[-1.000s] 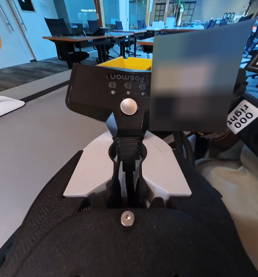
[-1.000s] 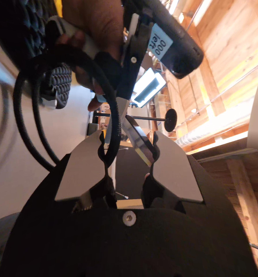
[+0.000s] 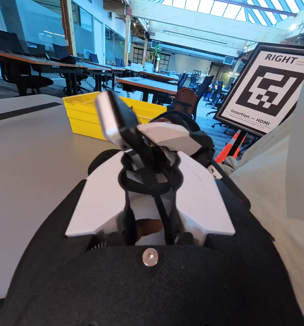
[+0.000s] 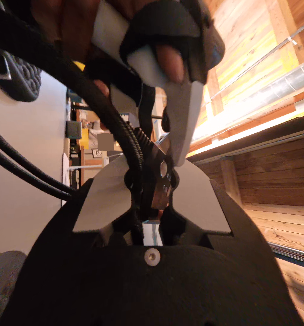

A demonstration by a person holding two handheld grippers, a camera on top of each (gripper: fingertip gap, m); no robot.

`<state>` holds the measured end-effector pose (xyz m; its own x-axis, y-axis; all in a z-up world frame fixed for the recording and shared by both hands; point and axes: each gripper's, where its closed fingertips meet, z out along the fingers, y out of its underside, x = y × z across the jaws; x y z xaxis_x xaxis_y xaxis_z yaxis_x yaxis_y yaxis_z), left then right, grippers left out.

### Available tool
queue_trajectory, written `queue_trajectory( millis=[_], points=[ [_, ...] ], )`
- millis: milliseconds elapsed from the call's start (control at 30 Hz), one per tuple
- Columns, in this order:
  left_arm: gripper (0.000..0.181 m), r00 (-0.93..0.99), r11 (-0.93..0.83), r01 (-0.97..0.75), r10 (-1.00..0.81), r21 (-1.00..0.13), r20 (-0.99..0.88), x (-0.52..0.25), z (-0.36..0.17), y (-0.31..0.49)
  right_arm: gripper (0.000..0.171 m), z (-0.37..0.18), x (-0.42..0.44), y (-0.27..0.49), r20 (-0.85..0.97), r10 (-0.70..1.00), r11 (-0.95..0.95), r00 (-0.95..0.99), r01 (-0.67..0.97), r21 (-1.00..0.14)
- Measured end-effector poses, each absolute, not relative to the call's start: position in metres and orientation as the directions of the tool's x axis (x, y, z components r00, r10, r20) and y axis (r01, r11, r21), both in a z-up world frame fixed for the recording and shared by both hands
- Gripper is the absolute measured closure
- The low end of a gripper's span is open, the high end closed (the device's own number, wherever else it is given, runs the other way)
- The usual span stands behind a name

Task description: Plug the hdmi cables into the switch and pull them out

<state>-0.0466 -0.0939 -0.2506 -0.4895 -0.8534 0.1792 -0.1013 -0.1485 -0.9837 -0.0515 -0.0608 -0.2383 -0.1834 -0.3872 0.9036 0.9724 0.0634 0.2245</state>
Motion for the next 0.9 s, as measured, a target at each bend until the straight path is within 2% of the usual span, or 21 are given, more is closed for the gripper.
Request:
queue_trajectory(
  millis=[33,167,333,500,600,700,767,900],
  points=[
    [0.125,-0.491,-0.139,-0.104,-0.854,-0.985,0.173,-0.047,-0.25,-0.095,0.133,-0.238,-0.05,-0.06,0.905,-0.383,0.05,-0.183,0.975,0.218],
    [0.119,-0.524,-0.103,-0.064,-0.843,-0.993,0.121,-0.055,-0.239,-0.101,0.137,-0.228,-0.053,-0.065,0.91,-0.397,0.083,-0.121,0.982,0.167],
    [0.112,-0.484,0.05,0.064,-0.872,-0.997,-0.075,-0.061,-0.226,-0.107,0.14,-0.208,-0.057,-0.069,0.92,-0.389,0.136,-0.039,0.986,0.099],
    [0.105,-0.549,0.003,0.045,-0.835,-0.999,-0.027,-0.066,-0.225,-0.114,0.14,-0.208,-0.059,-0.072,0.941,-0.338,0.176,-0.017,0.981,0.081],
    [0.105,-0.533,0.033,0.002,-0.846,-0.999,-0.029,-0.067,-0.233,-0.108,0.143,-0.217,-0.054,-0.072,0.956,-0.292,0.179,0.008,0.983,0.046],
    [0.104,-0.225,0.188,-0.065,-0.96,-0.98,-0.17,-0.075,-0.241,-0.045,0.148,-0.204,-0.008,-0.082,0.933,-0.357,0.019,0.04,0.999,-0.035],
    [0.105,-0.193,0.151,0.018,-0.969,-0.988,-0.151,-0.087,-0.225,-0.033,0.148,-0.197,0.017,-0.089,0.929,-0.36,-0.03,0.084,0.994,-0.102],
    [0.117,-0.14,0.079,0.238,-0.984,-0.968,-0.114,-0.096,-0.193,-0.029,0.148,-0.173,0.06,-0.096,0.931,-0.362,-0.207,0.052,0.969,-0.135]
  ],
)
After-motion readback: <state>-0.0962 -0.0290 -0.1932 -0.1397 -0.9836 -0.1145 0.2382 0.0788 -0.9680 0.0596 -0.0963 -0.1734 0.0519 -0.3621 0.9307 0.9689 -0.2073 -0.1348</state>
